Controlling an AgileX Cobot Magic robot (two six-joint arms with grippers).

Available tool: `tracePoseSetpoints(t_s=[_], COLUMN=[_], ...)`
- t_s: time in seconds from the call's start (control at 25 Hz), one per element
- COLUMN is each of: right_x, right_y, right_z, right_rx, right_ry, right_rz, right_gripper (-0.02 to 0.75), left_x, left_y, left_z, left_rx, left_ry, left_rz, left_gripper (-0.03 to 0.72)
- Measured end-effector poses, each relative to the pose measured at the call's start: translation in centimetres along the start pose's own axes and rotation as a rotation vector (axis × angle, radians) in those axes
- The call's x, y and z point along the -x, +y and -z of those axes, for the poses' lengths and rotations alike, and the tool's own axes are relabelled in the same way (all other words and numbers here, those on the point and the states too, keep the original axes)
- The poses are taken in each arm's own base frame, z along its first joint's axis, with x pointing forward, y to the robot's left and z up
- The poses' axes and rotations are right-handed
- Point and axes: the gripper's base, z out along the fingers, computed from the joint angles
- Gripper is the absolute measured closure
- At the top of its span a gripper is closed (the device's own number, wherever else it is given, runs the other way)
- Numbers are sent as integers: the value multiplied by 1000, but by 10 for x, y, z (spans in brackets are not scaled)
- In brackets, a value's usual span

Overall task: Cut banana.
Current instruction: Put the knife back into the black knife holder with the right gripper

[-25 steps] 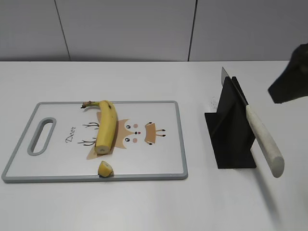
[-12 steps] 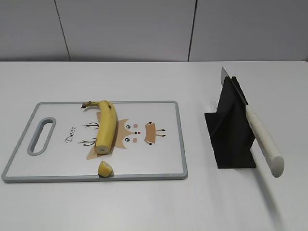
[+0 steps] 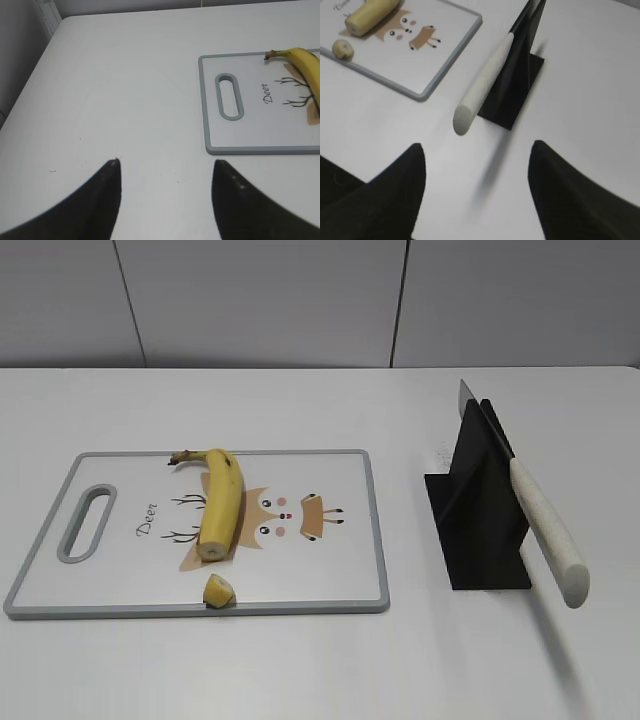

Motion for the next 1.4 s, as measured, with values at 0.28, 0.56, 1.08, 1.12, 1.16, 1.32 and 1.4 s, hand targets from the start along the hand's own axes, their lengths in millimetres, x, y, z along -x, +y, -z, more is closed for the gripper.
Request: tracePoseSetpoints(t_s=[0.28, 0.56, 1.08, 1.12, 1.16, 1.32, 1.4], right_x=[-2, -6, -24, -26, -28, -35, -39], right_y=[-1, 3, 7, 7, 8, 11, 12], right_z=[-9, 7, 26, 30, 33, 46, 52], right_rx=[-4, 22, 8, 6, 4, -7, -12], right_ry=[-65, 90, 43, 21, -5, -97, -141], right_rz=[-26, 10, 40, 43, 47, 62, 69], right_gripper=[247, 248, 248, 248, 248, 248, 248], left_x=[0, 0, 0, 0, 0, 0, 0], left_y=[0, 0, 0, 0, 0, 0, 0], left_z=[0, 0, 0, 0, 0, 0, 0], left_rx=[-1, -1, -1, -1, -1, -1, -1], left_ry=[0, 0, 1, 1, 1, 1, 1], left_rz=[0, 0, 0, 0, 0, 0, 0], left_gripper=[135, 135, 135, 135, 135, 135, 135])
